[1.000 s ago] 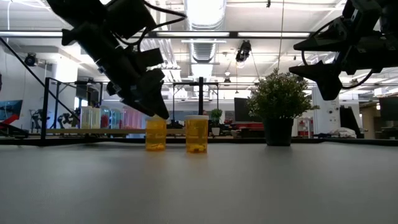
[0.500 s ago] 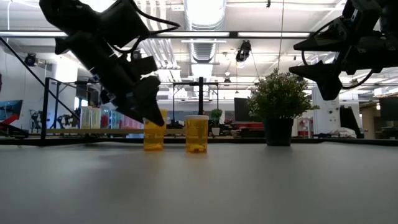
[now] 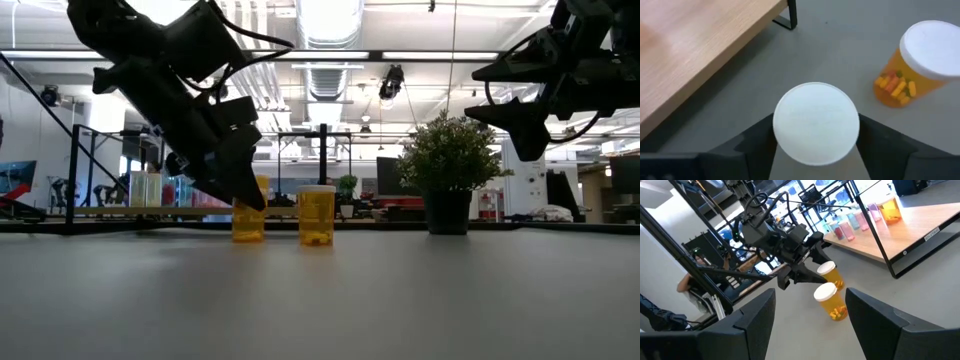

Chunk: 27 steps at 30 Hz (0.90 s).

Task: Pick and place medicine bottles onto shelf by color
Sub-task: Put the left orange pill bottle on the shelf aligned with the other orange pill bottle

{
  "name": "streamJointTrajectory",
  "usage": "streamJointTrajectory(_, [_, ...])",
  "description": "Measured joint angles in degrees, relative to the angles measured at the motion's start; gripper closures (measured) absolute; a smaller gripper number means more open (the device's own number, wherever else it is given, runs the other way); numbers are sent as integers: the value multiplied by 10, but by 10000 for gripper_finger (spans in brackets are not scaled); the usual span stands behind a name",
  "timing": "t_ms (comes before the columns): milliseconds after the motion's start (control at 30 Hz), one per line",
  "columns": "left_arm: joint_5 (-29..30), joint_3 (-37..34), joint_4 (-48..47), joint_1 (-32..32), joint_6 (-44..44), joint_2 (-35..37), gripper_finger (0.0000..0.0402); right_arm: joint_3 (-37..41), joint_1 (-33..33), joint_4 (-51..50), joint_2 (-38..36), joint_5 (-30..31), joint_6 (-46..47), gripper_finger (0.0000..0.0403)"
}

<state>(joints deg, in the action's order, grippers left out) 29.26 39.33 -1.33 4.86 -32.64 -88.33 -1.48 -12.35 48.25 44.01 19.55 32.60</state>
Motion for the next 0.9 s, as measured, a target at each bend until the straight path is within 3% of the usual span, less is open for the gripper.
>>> streamJointTrajectory(300, [-1, 0, 8, 0, 5, 0, 227, 0, 0, 0, 0, 0, 0, 172])
streamJointTrajectory(900, [12, 17, 13, 0, 35, 25, 222, 0, 0, 0, 0, 0, 0, 172])
